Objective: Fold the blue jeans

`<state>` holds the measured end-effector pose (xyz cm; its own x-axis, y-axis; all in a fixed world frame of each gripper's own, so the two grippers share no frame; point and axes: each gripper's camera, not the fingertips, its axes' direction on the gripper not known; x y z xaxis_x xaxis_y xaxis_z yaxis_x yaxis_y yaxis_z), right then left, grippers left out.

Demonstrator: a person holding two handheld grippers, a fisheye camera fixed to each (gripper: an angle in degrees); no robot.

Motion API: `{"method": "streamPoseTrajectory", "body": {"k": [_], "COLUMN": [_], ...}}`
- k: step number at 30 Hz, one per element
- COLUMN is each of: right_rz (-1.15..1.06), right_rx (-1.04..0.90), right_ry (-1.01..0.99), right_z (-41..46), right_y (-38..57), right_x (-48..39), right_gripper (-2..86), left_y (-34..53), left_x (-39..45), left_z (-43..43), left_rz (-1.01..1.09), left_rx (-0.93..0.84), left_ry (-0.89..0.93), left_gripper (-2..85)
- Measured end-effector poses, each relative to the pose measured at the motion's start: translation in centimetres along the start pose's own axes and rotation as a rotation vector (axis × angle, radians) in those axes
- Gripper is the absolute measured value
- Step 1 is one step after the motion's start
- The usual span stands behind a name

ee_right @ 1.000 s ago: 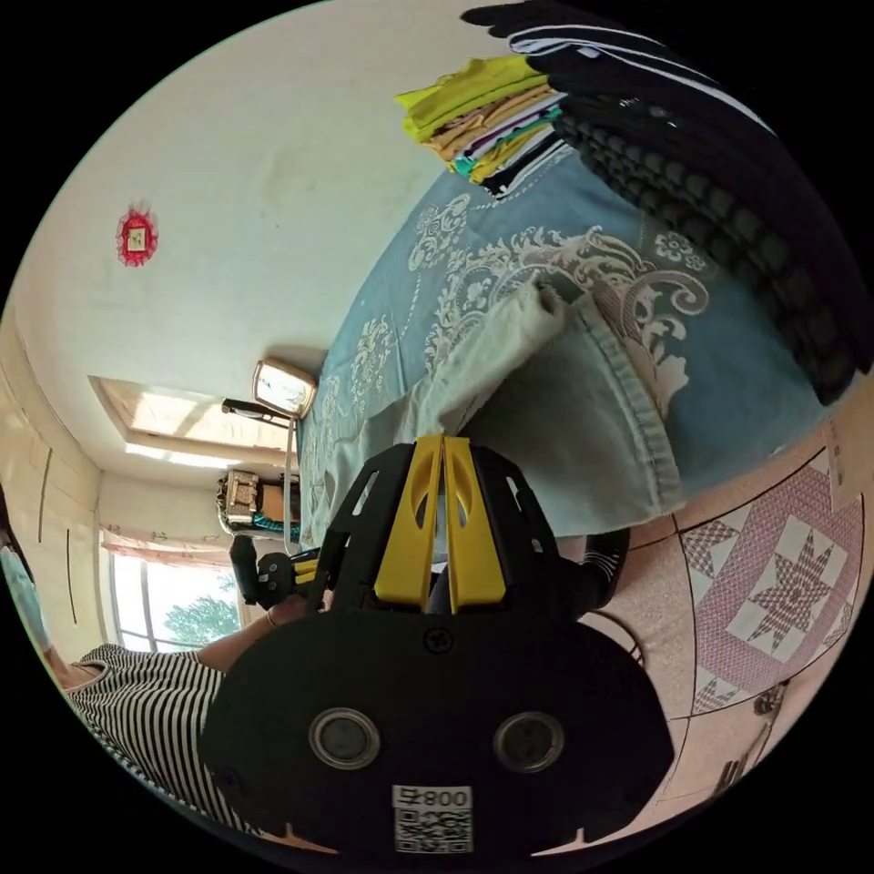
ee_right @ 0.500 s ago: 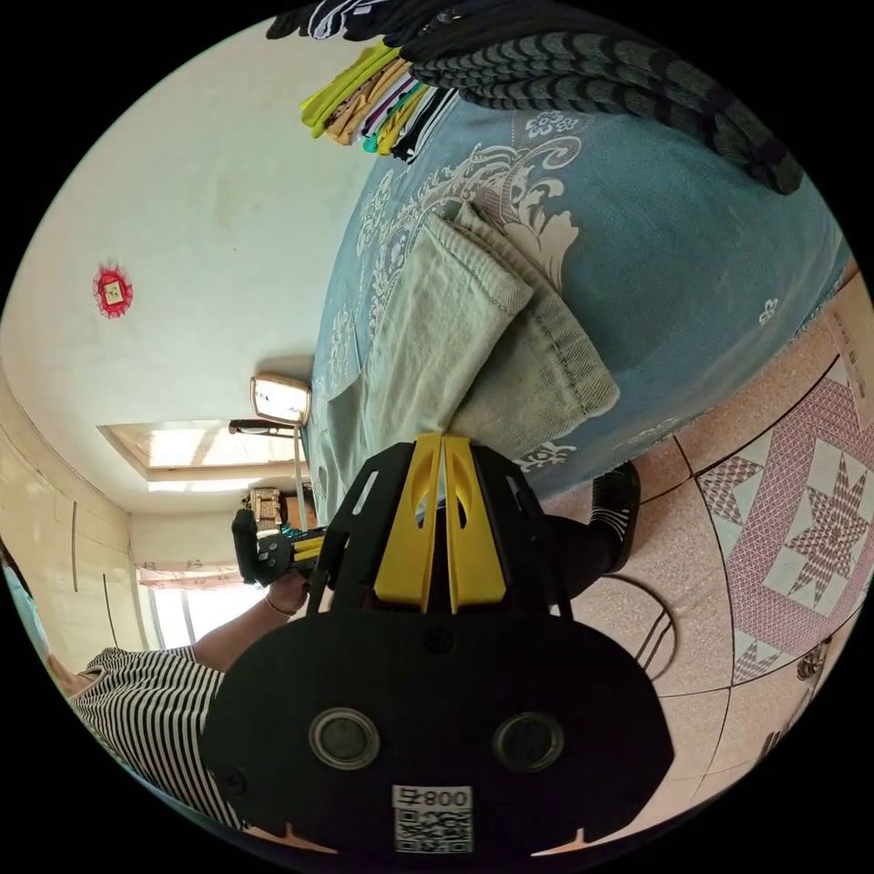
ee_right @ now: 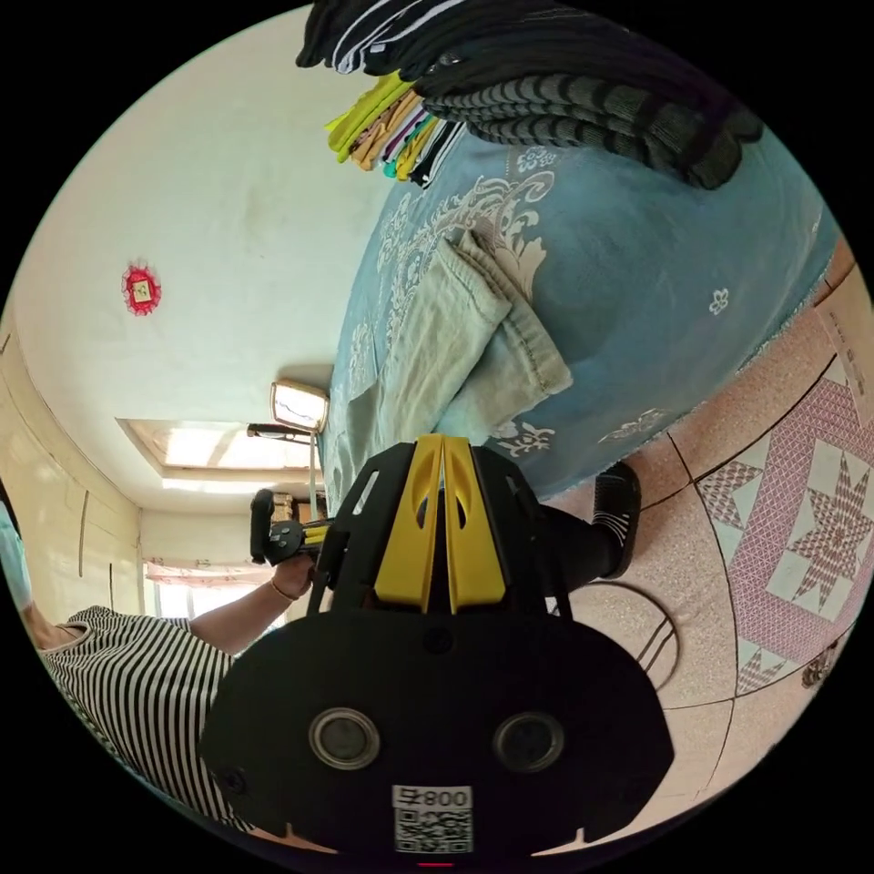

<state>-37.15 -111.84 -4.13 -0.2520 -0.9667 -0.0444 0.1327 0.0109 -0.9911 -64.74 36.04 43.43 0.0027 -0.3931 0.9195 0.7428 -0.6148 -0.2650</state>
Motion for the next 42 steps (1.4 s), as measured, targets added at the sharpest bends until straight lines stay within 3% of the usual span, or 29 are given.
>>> {"method": "streamPoseTrajectory", "body": {"k": [6, 12, 18, 23, 29, 33, 42], "right_rz": [0.052, 0.099, 0.141, 0.164, 0.179, 0.16, 0.063], "right_rx": [0.129, 0.173, 0.188, 0.179, 0.17, 0.156, 0.175], "right_ry": [-0.055, -0.041, -0.068, -0.085, -0.106, -0.11, -0.163], "right_z": [-0.7, -0.4, 0.9, 1.9, 2.4, 2.6, 1.2], "right_y": [2.3, 2.9, 3.4, 3.6, 3.8, 3.6, 3.7], "right_x": [2.7, 4.3, 5.0, 5.5, 5.8, 5.5, 2.5], "right_gripper": [3.5, 8.4, 7.9, 5.8, 2.9, 2.0, 1.2], "left_y": [-2.3, -6.1, -17.7, -29.7, -37.9, -40.2, -37.6], "left_x": [1.6, 3.6, 0.7, -2.9, -6.7, -7.0, -8.5], "left_z": [-1.4, -4.4, -6.1, -4.3, -1.1, 1.7, 1.8], "left_rz": [0.068, 0.18, 0.213, 0.19, 0.103, 0.124, 0.195], "left_rx": [0.012, 0.146, 0.273, 0.242, 0.204, 0.133, 0.244], "left_ry": [-0.055, -0.026, 0.076, 0.127, 0.207, 0.189, 0.249], "left_gripper": [0.5, 0.8, 1.1, 1.7, 2.3, 1.6, 0.3]}}
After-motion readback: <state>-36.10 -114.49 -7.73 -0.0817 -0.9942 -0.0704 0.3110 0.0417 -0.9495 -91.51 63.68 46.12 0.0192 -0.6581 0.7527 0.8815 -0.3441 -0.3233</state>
